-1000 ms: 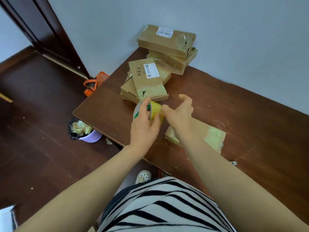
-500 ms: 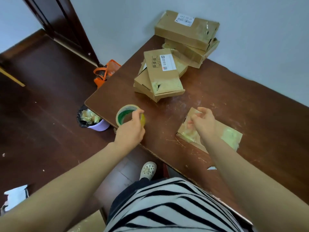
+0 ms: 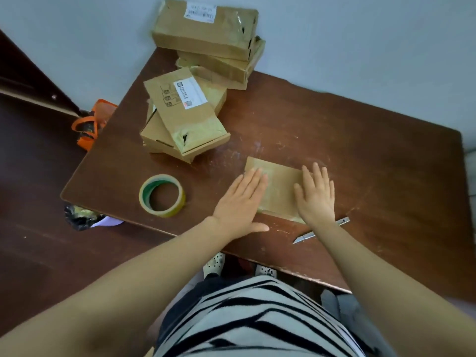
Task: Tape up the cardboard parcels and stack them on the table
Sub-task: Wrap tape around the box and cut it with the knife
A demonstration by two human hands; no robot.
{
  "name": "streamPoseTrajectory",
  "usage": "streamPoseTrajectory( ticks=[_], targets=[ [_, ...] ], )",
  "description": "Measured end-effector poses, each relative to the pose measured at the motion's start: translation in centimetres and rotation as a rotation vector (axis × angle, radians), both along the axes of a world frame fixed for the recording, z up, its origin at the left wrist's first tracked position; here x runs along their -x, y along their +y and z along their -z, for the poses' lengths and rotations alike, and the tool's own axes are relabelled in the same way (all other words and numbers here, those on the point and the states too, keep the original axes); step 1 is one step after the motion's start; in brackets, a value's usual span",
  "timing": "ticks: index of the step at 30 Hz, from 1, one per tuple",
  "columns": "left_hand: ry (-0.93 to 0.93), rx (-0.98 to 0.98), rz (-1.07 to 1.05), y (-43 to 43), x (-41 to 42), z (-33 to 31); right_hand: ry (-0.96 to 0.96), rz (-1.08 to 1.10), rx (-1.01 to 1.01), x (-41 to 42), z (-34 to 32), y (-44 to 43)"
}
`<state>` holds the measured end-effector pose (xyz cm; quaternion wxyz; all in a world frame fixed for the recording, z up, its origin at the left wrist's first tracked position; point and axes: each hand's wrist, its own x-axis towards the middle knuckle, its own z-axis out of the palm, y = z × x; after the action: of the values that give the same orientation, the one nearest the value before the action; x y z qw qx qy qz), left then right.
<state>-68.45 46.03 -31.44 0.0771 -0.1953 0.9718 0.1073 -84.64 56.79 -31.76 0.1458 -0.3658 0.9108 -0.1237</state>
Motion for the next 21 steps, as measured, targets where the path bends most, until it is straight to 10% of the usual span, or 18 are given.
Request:
streamPoseTrajectory(
  ticks=[6, 21],
  targets=[
    [-0.184, 0.113, 0.094, -1.9, 6.2, 1.6, 0.051, -0.092, -0.257, 0.0, 2.2, 0.8],
    [0.079, 0.319, 0.215, -0.6, 2.5, 3.2, 0.041, -0.109, -0.256, -0.1, 3.2, 0.8]
  ],
)
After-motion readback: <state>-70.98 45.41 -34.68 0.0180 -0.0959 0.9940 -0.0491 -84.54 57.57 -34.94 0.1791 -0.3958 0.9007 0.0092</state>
